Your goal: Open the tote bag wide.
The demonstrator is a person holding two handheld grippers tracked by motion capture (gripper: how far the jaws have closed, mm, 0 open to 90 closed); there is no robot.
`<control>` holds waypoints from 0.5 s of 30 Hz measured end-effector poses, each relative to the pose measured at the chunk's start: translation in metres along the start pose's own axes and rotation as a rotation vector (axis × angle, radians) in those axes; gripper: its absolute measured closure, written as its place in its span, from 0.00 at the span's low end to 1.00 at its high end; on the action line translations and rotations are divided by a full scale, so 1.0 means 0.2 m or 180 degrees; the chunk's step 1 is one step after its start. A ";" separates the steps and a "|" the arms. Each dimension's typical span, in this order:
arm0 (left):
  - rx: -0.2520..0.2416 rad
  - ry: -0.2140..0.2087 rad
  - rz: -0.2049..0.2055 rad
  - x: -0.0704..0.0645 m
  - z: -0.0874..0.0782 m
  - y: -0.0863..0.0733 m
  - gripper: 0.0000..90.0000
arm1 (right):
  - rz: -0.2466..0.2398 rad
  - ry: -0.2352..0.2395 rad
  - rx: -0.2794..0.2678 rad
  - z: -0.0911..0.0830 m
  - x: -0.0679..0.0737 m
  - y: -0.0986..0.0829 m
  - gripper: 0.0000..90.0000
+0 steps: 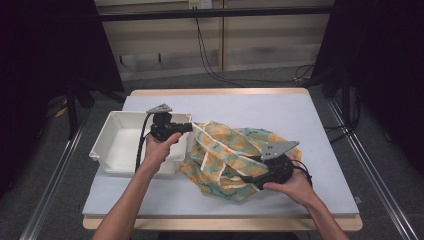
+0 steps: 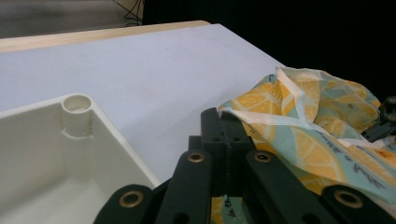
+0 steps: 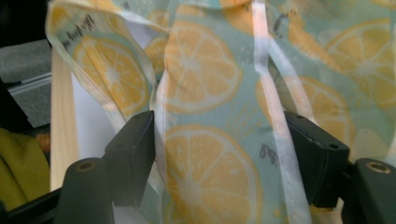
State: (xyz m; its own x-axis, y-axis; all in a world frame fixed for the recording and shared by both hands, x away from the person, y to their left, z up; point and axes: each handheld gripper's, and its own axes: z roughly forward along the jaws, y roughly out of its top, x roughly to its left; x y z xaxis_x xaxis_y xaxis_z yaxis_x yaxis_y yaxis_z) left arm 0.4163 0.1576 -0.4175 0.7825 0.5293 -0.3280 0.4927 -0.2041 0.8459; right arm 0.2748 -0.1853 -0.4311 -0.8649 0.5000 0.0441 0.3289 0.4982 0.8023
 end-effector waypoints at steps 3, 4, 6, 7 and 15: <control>-0.0022 -0.0006 0.0008 0.00 -0.01 -0.01 1.00 | 0.0030 -0.0007 -0.0098 -0.02 -0.01 0.00 0.69; -0.0014 -0.0007 0.0035 0.00 -0.02 -0.01 1.00 | 0.0050 0.0008 -0.0165 -0.04 -0.02 0.01 0.75; -0.0031 -0.0014 0.0051 -0.01 -0.03 -0.01 1.00 | 0.0093 0.0001 -0.0306 -0.09 -0.04 0.03 0.81; -0.0030 -0.0027 0.0064 -0.01 -0.03 -0.01 1.00 | 0.0108 -0.0009 -0.0354 -0.12 -0.05 0.04 0.84; 0.0012 -0.0057 0.0111 0.00 -0.04 -0.04 1.00 | 0.0216 -0.0301 -0.0554 -0.24 -0.23 0.14 0.98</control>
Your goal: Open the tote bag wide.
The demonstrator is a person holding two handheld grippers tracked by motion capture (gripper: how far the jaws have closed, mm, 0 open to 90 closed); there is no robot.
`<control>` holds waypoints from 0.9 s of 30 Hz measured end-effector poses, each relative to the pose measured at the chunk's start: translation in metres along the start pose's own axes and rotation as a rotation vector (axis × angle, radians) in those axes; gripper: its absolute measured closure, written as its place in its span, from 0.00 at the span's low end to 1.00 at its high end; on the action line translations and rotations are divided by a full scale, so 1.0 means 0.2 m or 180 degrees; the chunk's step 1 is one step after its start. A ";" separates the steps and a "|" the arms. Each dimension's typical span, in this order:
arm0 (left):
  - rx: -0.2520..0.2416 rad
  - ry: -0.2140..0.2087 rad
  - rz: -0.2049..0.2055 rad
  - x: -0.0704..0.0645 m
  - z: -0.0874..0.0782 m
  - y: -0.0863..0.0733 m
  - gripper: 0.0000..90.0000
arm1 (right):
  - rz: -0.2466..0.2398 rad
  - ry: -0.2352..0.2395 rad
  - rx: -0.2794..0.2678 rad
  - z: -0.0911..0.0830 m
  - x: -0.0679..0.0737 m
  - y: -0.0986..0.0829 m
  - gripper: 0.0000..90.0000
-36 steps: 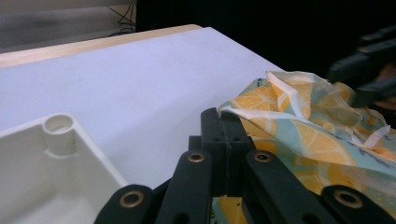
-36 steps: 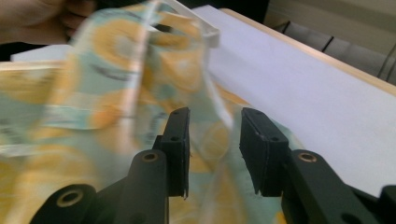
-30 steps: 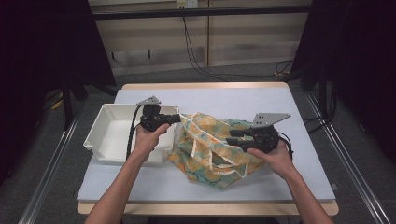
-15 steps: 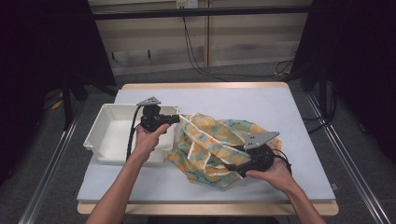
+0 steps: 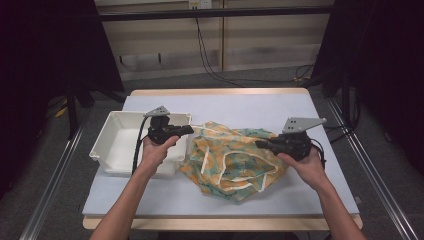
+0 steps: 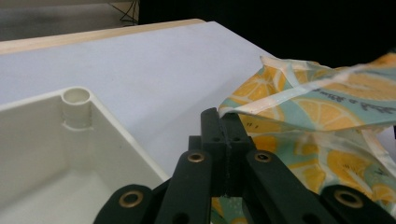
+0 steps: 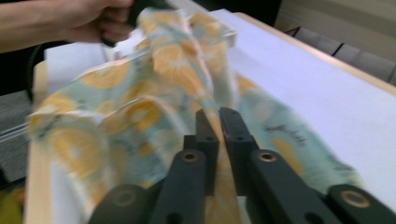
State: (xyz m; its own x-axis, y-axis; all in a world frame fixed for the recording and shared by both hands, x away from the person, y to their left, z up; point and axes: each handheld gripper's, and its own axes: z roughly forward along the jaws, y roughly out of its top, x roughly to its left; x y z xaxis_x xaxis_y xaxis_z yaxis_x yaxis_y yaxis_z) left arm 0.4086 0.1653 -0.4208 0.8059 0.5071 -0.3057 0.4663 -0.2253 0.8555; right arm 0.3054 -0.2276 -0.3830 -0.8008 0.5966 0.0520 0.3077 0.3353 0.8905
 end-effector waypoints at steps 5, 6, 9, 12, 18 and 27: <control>0.0049 -0.0062 0.0041 0.01 0.00 -0.01 1.00 | 0.0195 -0.0210 0.0003 0.04 -0.16 0.01 0.99; 0.0079 -0.0060 0.0049 0.01 0.00 -0.01 1.00 | 0.0200 -0.0253 0.0029 0.05 -0.19 0.01 0.99; 0.0133 -0.0059 0.0062 0.02 0.01 -0.01 1.00 | 0.0241 -0.0405 0.0054 0.08 -0.27 0.04 1.00; 0.0218 0.0003 0.0053 0.05 0.01 -0.02 1.00 | 0.0337 -0.0599 0.0052 0.10 -0.36 0.06 1.00; 0.0151 -0.0062 0.0006 0.06 -0.02 -0.05 1.00 | 0.0482 -0.0543 0.0243 0.18 -0.43 -0.03 0.97; -0.0137 -0.0195 0.0267 -0.12 -0.12 0.00 0.92 | 0.0587 -0.0604 0.0166 0.08 -0.41 -0.08 0.58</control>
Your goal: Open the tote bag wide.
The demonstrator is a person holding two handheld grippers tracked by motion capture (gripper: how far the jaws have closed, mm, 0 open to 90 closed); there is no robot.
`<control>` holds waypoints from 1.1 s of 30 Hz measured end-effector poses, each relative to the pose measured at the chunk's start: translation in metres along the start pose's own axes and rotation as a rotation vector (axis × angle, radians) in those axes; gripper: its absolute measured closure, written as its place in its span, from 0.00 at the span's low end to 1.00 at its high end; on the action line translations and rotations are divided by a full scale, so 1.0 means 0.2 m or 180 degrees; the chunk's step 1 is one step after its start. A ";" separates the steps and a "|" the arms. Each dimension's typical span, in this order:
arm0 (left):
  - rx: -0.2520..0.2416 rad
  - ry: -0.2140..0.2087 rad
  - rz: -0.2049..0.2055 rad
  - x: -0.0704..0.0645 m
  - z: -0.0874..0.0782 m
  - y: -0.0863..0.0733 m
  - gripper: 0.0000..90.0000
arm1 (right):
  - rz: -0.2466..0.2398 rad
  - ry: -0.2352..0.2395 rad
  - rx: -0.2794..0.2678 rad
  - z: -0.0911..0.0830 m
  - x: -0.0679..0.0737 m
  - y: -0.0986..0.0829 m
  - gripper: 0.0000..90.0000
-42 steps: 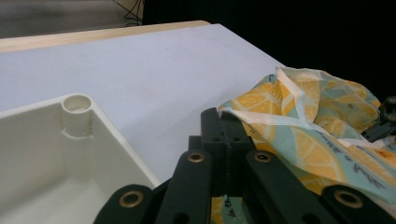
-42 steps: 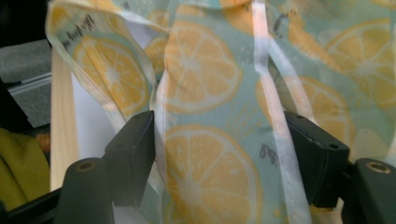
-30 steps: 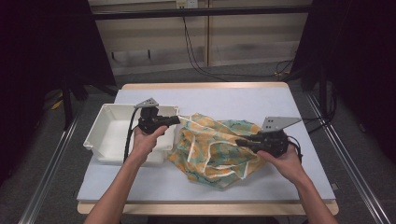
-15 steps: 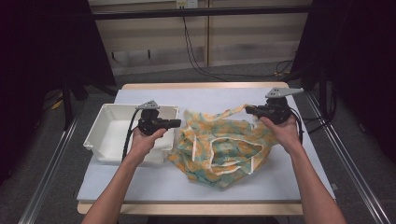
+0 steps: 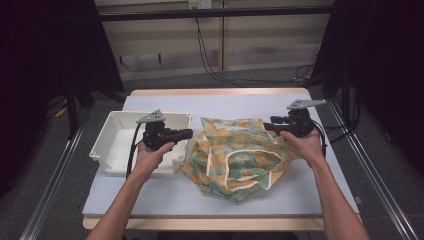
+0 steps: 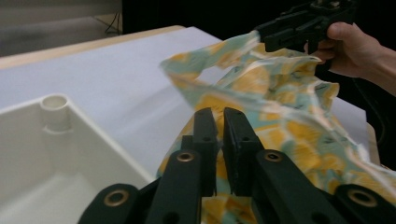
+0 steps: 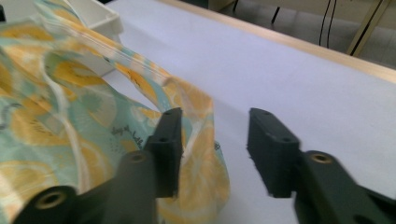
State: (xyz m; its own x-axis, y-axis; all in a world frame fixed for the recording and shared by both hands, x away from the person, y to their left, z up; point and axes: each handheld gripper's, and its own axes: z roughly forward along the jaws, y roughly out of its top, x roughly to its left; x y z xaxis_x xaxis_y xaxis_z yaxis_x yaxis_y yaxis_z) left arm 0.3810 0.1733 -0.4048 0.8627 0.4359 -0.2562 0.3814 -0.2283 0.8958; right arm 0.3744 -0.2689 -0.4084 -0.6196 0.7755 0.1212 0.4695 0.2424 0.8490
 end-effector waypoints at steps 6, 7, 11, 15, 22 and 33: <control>-0.0067 -0.0151 0.0171 -0.14 0.00 0.04 0.92 | -0.0006 -0.0006 -0.0172 -0.15 0.03 0.02 0.40; -0.0037 -0.0170 0.0186 -0.17 0.02 0.04 0.92 | 0.0019 0.0011 -0.0200 -0.16 0.04 0.02 0.37; 0.0001 -0.0327 0.0305 -0.26 0.09 0.07 0.91 | -0.0037 0.0060 -0.0276 -0.22 0.09 0.04 0.37; 0.0090 -0.0431 0.0376 -0.34 0.18 0.09 0.88 | -0.0107 0.0126 -0.0352 -0.26 0.14 0.05 0.51; 0.0279 -0.0462 0.0386 -0.38 0.40 0.12 0.74 | -0.0305 0.0258 -0.0180 -0.21 0.22 0.02 0.69; 0.0617 -0.0296 0.0391 -0.34 0.56 0.05 0.53 | -0.0328 0.0218 -0.0021 -0.04 0.20 -0.01 0.51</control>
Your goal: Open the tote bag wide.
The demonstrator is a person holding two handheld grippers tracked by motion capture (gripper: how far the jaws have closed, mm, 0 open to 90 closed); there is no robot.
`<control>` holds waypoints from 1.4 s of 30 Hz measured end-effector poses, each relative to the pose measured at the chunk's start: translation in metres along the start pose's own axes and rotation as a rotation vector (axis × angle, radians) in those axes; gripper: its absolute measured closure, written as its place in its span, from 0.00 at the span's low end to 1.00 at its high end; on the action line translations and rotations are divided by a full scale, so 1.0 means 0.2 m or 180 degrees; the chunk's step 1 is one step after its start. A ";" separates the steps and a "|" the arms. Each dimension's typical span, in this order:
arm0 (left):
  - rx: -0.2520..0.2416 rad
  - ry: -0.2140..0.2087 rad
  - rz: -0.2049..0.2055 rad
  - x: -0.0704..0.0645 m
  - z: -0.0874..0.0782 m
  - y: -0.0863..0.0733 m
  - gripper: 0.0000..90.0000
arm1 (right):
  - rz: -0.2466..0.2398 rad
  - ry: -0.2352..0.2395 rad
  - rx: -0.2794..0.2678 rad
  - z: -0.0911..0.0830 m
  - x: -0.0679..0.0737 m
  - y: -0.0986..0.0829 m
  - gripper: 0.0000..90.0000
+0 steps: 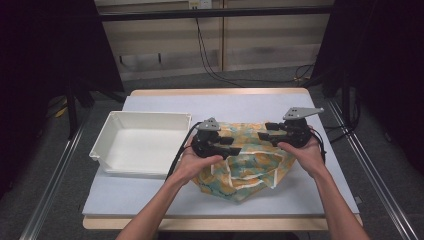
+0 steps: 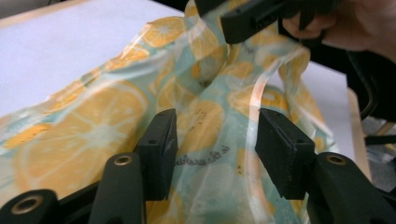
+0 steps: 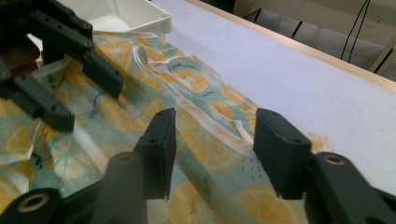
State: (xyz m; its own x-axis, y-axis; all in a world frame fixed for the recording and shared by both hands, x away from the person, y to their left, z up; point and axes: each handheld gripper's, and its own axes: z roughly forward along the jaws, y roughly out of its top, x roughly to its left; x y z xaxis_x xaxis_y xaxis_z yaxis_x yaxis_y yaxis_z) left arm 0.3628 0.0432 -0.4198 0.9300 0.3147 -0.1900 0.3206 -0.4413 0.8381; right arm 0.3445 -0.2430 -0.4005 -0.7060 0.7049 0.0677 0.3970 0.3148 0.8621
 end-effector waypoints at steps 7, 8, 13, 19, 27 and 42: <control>0.0250 0.0082 0.0104 0.00 0.07 -0.04 0.60 | -0.0084 0.0069 0.0189 0.11 0.01 -0.01 0.49; 0.0201 0.0058 0.0091 0.00 0.07 -0.06 0.66 | -0.0082 0.0086 0.0209 0.13 0.01 -0.01 0.49; 0.0229 -0.0034 0.0158 -0.01 0.04 -0.06 0.98 | -0.0031 0.0187 0.0320 0.19 0.01 -0.03 0.58; 0.0070 -0.0340 0.0445 -0.16 -0.01 -0.04 0.99 | 0.0013 0.0334 0.0364 0.21 0.00 -0.02 0.84; 0.0072 -0.0557 0.0694 -0.33 -0.02 -0.09 1.00 | 0.0089 0.0401 0.0254 0.23 -0.06 0.05 1.00; 0.0177 -0.0935 0.0776 -0.48 -0.10 -0.25 1.00 | 0.0242 0.0230 0.0231 0.35 -0.19 0.17 1.00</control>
State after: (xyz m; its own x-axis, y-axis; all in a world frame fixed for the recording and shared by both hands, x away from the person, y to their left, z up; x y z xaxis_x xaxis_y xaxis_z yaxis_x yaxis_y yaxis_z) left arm 0.2548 0.0526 -0.4323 0.9894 -0.0558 -0.1338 0.0854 -0.5210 0.8493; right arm 0.4253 -0.2146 -0.4087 -0.7117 0.6817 0.1698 0.4906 0.3093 0.8146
